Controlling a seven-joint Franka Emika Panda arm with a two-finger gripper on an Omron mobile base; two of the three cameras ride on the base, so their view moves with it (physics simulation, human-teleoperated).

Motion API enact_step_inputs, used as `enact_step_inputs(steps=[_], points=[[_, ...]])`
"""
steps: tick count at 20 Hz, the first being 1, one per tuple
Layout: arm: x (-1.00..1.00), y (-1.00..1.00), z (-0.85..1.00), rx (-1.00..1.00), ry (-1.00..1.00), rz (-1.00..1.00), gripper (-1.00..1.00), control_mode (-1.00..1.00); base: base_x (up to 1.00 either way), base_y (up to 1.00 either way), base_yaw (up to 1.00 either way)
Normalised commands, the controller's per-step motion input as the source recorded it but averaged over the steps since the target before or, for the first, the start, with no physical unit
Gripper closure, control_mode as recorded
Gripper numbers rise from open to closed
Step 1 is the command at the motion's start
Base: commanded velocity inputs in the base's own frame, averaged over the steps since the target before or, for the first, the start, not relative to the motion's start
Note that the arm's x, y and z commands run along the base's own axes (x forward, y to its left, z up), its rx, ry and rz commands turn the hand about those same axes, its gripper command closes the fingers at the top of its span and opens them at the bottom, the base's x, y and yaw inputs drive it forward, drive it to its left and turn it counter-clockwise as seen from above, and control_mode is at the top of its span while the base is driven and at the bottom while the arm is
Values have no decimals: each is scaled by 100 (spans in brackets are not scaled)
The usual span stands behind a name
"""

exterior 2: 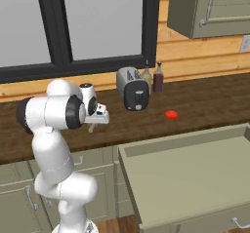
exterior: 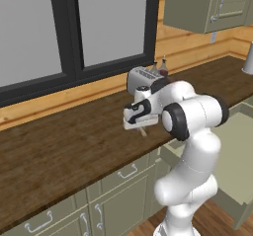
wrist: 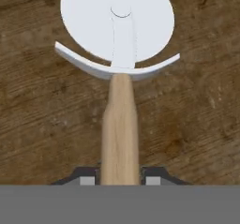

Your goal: Pick the pizza cutter from the drawer and place it on the counter.

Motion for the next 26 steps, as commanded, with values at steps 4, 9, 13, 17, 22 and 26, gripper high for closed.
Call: enact_step_inputs(steps=[4, 9, 13, 17, 22, 26], points=[[10, 38, 22, 4, 0, 0, -100, -100, 0, 0, 0], [-63, -37, 100, 8, -12, 0, -100, -100, 0, 0, 0], [-100, -100, 100, 19, -33, 2, -100, -100, 0, 0, 0], [-100, -100, 100, 29, -39, 3, -100, -100, 0, 0, 0], [-85, -96, 100, 36, -43, 0, -100, -100, 0, 0, 0], [-79, -81, 100, 39, -45, -3, -100, -100, 0, 0, 0]])
